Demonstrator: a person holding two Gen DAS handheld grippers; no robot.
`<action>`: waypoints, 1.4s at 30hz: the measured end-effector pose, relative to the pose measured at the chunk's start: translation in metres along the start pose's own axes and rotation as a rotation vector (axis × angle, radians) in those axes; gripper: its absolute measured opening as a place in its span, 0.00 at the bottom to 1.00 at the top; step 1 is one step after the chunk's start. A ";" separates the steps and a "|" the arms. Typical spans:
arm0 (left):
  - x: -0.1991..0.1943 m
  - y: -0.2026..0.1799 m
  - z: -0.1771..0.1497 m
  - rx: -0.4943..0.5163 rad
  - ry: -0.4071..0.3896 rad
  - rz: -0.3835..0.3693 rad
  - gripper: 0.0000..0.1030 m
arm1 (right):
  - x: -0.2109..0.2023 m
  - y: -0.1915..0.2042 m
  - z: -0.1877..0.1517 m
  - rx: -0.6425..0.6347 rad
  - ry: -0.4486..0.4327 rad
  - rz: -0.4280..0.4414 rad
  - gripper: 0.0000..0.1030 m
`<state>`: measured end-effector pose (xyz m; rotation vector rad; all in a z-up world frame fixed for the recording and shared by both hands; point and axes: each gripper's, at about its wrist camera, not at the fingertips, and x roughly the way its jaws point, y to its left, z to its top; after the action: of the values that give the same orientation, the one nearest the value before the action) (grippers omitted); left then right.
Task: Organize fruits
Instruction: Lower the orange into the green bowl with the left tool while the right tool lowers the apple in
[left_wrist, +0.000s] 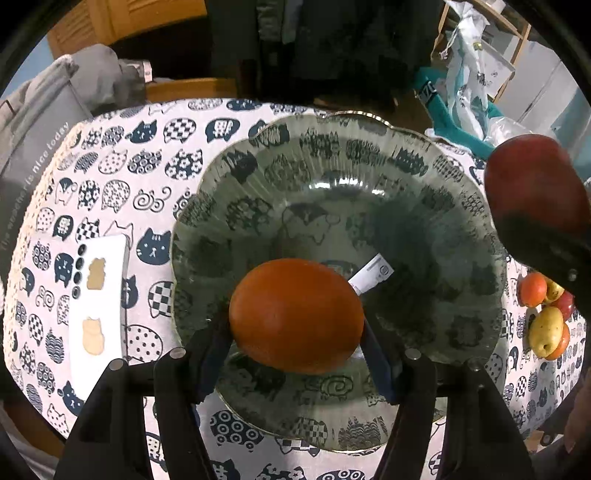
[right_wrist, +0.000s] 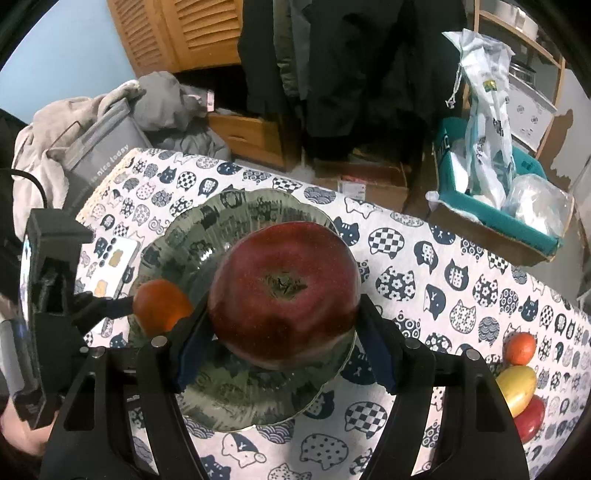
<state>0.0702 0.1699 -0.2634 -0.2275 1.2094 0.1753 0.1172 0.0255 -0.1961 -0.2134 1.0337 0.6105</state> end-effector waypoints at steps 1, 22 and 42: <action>0.003 0.000 0.000 0.000 0.011 0.000 0.66 | 0.000 0.000 0.000 0.001 0.001 0.001 0.71; -0.009 -0.008 0.003 0.035 -0.023 0.051 0.85 | 0.002 -0.010 0.003 0.045 0.009 0.020 0.71; -0.052 0.047 -0.016 -0.095 -0.091 0.092 0.85 | 0.062 0.034 -0.018 -0.087 0.232 0.001 0.72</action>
<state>0.0261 0.2106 -0.2234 -0.2439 1.1227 0.3209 0.1074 0.0680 -0.2543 -0.3663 1.2317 0.6428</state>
